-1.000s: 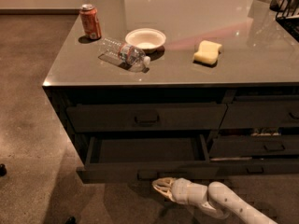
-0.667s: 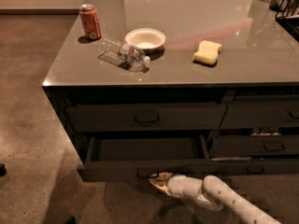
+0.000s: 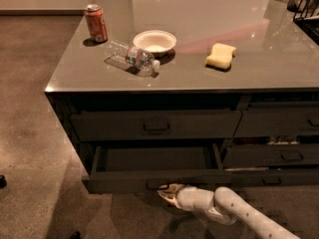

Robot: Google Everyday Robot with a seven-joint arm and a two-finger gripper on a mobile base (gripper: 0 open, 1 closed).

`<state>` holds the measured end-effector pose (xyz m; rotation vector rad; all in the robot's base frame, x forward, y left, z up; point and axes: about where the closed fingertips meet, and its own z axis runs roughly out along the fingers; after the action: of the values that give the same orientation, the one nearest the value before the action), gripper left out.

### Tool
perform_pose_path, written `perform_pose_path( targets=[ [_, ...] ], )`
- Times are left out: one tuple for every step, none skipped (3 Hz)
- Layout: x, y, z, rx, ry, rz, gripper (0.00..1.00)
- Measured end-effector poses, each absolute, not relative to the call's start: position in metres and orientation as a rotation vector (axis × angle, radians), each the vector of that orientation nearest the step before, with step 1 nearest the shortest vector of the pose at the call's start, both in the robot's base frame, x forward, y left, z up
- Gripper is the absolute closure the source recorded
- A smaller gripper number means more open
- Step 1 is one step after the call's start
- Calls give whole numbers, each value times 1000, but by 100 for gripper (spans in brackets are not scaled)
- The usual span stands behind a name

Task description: Close middle drawer

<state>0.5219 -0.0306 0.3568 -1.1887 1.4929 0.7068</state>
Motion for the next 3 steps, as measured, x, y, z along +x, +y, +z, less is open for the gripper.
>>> perform_pose_path(
  targets=[
    [522, -31, 357, -1189, 1493, 707, 100],
    [549, -25, 344, -1174, 1489, 648, 100],
    [567, -26, 338, -1168, 1489, 609, 100]
  ],
)
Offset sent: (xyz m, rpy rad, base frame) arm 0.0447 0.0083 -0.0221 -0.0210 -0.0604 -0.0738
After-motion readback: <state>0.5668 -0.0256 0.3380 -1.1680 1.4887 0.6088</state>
